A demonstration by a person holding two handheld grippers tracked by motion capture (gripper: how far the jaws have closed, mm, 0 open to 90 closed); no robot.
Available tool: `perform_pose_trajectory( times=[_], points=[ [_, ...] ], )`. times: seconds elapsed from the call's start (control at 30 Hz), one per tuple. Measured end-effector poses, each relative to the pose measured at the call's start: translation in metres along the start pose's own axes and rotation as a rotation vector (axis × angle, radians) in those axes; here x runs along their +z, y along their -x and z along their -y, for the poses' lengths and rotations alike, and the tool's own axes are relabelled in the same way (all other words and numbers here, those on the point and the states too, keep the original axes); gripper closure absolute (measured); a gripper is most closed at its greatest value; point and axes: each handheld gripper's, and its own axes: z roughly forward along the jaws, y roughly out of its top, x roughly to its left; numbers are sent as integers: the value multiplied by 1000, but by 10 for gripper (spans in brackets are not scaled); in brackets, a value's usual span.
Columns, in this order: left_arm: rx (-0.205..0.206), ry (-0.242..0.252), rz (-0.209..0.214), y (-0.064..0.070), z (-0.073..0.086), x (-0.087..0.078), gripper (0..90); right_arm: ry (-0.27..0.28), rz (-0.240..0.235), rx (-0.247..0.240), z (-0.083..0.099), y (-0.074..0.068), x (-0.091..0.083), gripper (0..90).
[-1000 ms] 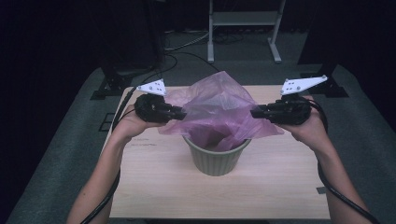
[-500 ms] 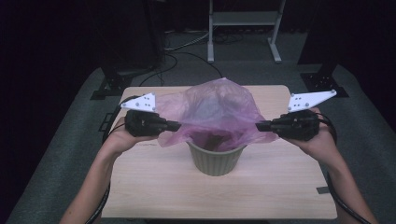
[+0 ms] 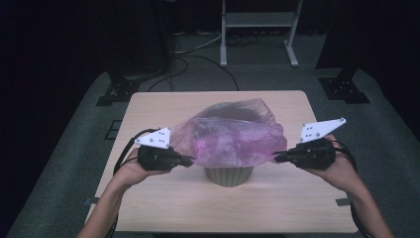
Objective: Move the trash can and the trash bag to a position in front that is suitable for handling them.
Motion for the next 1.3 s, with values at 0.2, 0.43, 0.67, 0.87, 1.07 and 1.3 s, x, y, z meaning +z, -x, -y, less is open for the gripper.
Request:
perform_pose_trajectory(
  times=[0.2, 0.43, 0.67, 0.87, 1.07, 1.3],
  points=[
    [-15, -34, 3, -2, 14, 15, 900, -35, -12, 23, 12, 4, 13, 900],
    [-28, -58, -12, -8, 28, 24, 900, -56, -15, 55, 25, 10, 24, 900],
    [-62, -45, -20, -13, 39, 27, 899, -58, -21, 100, 39, 19, 32, 900],
    [-73, -40, -39, -10, 40, 19, 738, -27, -24, 106, 40, 16, 25, 802],
    [-92, -47, -53, -3, 47, 4, 589, 7, -25, 112, 47, 12, 7, 700],
    [-121, -38, -68, 6, 59, -15, 440, 38, 16, 129, 51, 10, -15, 686]
  ],
)
